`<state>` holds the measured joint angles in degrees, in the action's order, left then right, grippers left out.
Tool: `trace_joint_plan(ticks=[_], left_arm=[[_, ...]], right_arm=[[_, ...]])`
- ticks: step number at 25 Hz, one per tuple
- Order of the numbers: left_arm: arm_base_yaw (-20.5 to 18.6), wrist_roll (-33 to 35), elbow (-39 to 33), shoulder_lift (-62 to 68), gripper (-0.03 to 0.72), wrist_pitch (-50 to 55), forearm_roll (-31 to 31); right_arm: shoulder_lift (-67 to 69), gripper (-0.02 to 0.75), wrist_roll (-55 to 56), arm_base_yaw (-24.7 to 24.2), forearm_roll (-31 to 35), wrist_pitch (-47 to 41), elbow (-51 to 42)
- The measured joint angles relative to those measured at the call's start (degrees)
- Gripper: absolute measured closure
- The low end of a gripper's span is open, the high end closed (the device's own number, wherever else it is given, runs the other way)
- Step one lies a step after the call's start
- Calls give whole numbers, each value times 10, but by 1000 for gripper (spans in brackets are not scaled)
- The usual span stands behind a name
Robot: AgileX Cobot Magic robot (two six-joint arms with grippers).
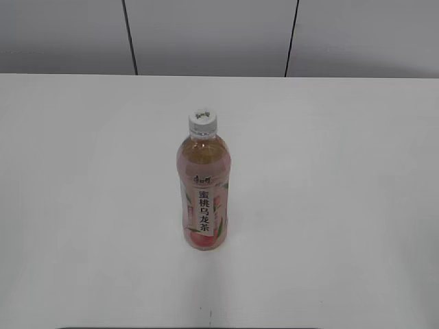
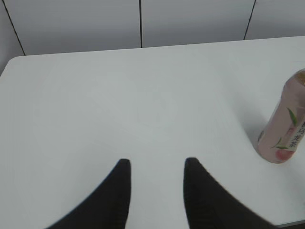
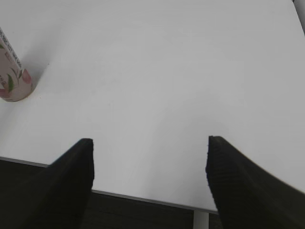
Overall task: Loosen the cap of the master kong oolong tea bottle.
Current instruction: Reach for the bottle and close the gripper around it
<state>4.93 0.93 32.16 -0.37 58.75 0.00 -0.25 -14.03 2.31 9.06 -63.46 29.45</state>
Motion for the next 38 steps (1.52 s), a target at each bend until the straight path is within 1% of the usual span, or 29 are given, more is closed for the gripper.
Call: trace_joint_plan(ticks=[38], left_arm=[[0, 0, 1, 9, 446, -1, 0]], right_arm=[[0, 183, 0, 0, 0, 1, 0]])
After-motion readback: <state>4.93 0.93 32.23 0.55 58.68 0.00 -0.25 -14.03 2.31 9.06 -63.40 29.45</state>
